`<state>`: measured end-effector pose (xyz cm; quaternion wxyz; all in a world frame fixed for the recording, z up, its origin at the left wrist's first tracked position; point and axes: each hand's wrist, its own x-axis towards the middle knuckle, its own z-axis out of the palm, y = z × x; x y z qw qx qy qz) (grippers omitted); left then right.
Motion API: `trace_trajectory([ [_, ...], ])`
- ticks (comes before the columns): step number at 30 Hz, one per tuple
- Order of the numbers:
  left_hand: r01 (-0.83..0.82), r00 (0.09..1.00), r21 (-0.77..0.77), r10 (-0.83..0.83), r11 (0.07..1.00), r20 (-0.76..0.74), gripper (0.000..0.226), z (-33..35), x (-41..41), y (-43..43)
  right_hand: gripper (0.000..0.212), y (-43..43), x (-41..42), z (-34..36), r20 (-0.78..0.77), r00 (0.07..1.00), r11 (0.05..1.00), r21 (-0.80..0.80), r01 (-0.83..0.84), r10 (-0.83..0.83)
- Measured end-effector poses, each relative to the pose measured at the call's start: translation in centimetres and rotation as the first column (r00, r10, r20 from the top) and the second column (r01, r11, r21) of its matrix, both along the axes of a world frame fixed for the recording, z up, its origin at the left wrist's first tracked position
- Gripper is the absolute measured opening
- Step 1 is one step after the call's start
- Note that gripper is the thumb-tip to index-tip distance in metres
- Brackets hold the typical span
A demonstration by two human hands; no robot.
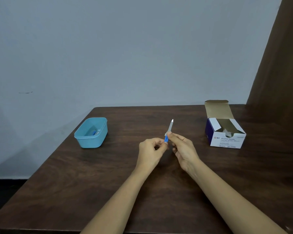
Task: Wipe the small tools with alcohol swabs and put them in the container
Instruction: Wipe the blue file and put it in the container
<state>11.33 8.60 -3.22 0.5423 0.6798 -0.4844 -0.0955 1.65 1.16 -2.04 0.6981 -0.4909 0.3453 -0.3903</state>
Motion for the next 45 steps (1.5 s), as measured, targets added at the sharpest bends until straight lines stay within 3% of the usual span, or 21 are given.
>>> trace_trajectory([
  [8, -0.038, 0.999, -0.012, 0.038, 0.999, 0.026, 0.014, -0.1, 0.4, 0.1, 0.009, 0.5, -0.1, -0.2, -0.071, 0.994, 0.99, -0.111, -0.087, 0.079],
  [19, -0.013, 1.0, -0.025, 0.013, 1.0, 0.009, 0.013, 0.3, -0.3, 0.0, 0.011, 0.1, 0.2, 0.0, 0.026, 1.0, 0.999, 0.034, 0.005, -0.006],
  [33, -0.058, 0.997, -0.014, 0.059, 0.998, 0.05, 0.022, -0.2, 0.4, 0.1, 0.008, 0.8, 0.2, -0.1, -0.07, 0.995, 0.984, -0.161, -0.081, 0.071],
  [37, -0.041, 0.999, -0.003, 0.041, 0.999, 0.031, 0.018, -0.2, 0.4, 0.0, 0.008, 0.6, 0.1, 0.1, -0.063, 0.995, 0.988, -0.127, -0.084, 0.076],
  [40, 0.028, 0.998, 0.051, -0.025, 0.998, -0.051, 0.015, 0.2, 0.5, 0.0, 0.01, 0.1, -0.2, 0.5, -0.08, 0.992, 0.989, -0.104, -0.101, 0.093],
  [42, 0.035, 0.97, 0.026, -0.028, 0.999, -0.242, 0.017, 1.1, 1.0, 0.2, 0.012, -0.4, -0.6, 0.8, -0.109, 0.985, 0.981, -0.126, -0.148, 0.135],
  [45, 0.045, 0.846, -0.019, -0.048, 0.999, -0.531, 0.024, 2.3, 2.1, 0.6, 0.01, -0.8, -1.1, 1.3, -0.183, 0.958, 0.953, -0.17, -0.25, 0.219],
])
